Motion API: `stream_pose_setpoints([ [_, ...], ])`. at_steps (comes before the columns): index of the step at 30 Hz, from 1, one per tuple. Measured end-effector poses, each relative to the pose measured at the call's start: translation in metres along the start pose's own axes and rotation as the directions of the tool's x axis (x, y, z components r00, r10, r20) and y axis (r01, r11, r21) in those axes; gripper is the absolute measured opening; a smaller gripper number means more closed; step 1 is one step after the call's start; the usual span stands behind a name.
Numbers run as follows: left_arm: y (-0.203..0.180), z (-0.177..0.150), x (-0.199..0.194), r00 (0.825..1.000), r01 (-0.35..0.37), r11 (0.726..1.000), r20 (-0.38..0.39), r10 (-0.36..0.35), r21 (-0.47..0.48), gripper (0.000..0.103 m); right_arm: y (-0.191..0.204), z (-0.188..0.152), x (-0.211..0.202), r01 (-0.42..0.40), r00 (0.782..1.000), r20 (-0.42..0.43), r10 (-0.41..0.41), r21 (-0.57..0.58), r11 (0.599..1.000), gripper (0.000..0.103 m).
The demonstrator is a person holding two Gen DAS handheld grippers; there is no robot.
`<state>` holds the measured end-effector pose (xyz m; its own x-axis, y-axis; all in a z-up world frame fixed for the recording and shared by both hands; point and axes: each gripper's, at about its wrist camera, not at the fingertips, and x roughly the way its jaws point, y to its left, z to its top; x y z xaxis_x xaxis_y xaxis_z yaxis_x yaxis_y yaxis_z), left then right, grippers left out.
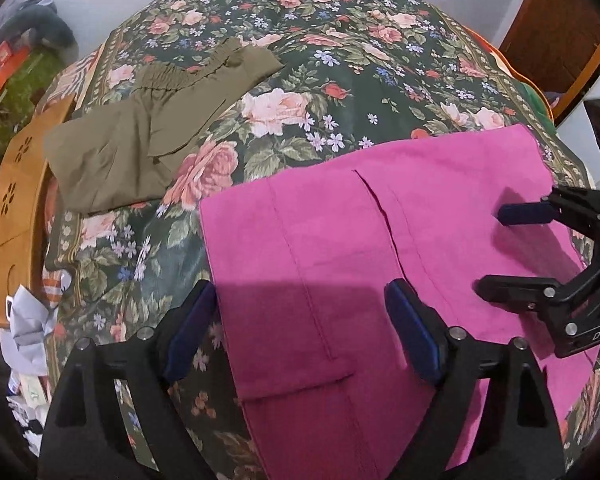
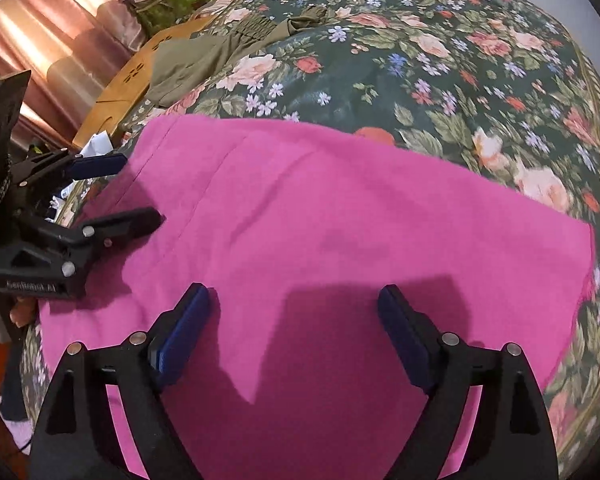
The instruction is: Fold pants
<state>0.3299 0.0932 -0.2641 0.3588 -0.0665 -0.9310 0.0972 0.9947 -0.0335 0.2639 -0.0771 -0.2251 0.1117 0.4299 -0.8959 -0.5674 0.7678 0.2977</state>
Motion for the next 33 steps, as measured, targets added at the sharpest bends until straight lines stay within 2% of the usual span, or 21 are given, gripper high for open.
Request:
stream_pose_setpoints([
  [4, 0.001, -0.009, -0.008, 1.000, 0.001, 1.000, 0.005, -0.001, -0.019, 0.088, -0.002, -0.012, -0.010, 0.017, 1.000, 0.007, -0.017, 0.011, 1.000, 0.085],
  [12, -0.005, -0.031, -0.027, 0.997, -0.055, 0.998, 0.048, 0.055, -0.017, 0.088, -0.004, -0.043, -0.034, 0.059, 0.998, 0.020, -0.060, 0.023, 0.998, 0.085],
  [18, -0.002, -0.050, -0.042, 0.998, -0.033, 0.998, 0.057, 0.036, -0.051, 0.088, -0.007, -0.063, -0.047, 0.084, 0.994, 0.060, -0.089, 0.077, 0.993, 0.086],
  [21, -0.003, -0.061, -0.052, 0.996, -0.054, 0.997, 0.068, 0.058, -0.051, 0.090, -0.009, -0.074, -0.053, 0.083, 0.994, 0.063, -0.090, 0.094, 0.992, 0.087],
  [29, -0.004, -0.085, -0.070, 0.992, -0.080, 0.995, 0.093, 0.085, -0.057, 0.092, -0.013, -0.105, -0.068, 0.183, 0.977, 0.094, -0.194, 0.108, 0.977, 0.087],
  [33, -0.003, -0.094, -0.076, 0.992, -0.074, 0.995, 0.098, 0.080, -0.071, 0.092, -0.017, -0.112, -0.074, 0.209, 0.971, 0.093, -0.222, 0.134, 0.969, 0.087],
])
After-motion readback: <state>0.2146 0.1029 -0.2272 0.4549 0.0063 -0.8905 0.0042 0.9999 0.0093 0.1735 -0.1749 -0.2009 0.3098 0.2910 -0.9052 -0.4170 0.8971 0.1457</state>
